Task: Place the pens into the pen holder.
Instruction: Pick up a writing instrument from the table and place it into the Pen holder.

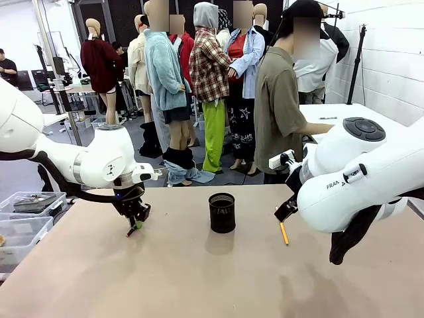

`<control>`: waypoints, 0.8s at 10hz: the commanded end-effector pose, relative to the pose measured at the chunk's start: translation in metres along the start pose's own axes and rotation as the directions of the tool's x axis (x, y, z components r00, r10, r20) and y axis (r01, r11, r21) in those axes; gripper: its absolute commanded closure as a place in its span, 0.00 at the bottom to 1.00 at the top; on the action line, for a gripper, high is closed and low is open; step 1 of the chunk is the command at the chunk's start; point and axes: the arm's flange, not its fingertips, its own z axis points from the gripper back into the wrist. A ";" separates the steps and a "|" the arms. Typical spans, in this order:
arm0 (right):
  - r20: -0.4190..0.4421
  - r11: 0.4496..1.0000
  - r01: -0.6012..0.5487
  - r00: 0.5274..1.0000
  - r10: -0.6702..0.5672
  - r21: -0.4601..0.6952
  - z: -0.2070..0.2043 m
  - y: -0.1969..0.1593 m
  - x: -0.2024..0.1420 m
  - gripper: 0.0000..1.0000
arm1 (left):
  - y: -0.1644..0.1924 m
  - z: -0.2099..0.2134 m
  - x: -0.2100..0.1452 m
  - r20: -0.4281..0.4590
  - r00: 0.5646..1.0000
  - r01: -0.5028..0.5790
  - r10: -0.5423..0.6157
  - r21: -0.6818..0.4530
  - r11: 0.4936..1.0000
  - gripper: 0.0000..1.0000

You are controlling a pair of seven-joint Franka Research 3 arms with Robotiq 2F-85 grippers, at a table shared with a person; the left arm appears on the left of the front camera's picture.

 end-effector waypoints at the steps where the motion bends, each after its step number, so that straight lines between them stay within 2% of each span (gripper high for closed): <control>1: -0.001 1.000 -0.001 1.000 0.001 0.001 0.000 0.001 0.000 0.00 | -0.001 -0.007 -0.002 -0.039 0.999 -0.023 0.023 -0.014 1.000 1.00; 4: -0.001 1.000 -0.001 1.000 0.001 0.001 0.000 0.001 0.000 0.00 | 0.002 -0.001 -0.003 -0.033 0.999 0.009 -0.011 -0.071 0.997 1.00; 6: -0.001 1.000 -0.001 1.000 0.001 0.001 0.000 0.001 0.000 0.00 | 0.002 0.024 -0.013 0.075 0.990 0.126 -0.116 -0.151 0.980 1.00; 7: -0.001 1.000 -0.001 1.000 0.001 0.001 0.000 0.001 0.000 0.00 | 0.002 0.041 -0.018 0.146 0.968 0.231 -0.204 -0.207 0.950 1.00; 8: -0.001 1.000 -0.001 1.000 0.001 0.001 0.000 0.001 0.000 0.00 | 0.003 0.055 -0.021 0.239 0.926 0.354 -0.293 -0.274 0.894 1.00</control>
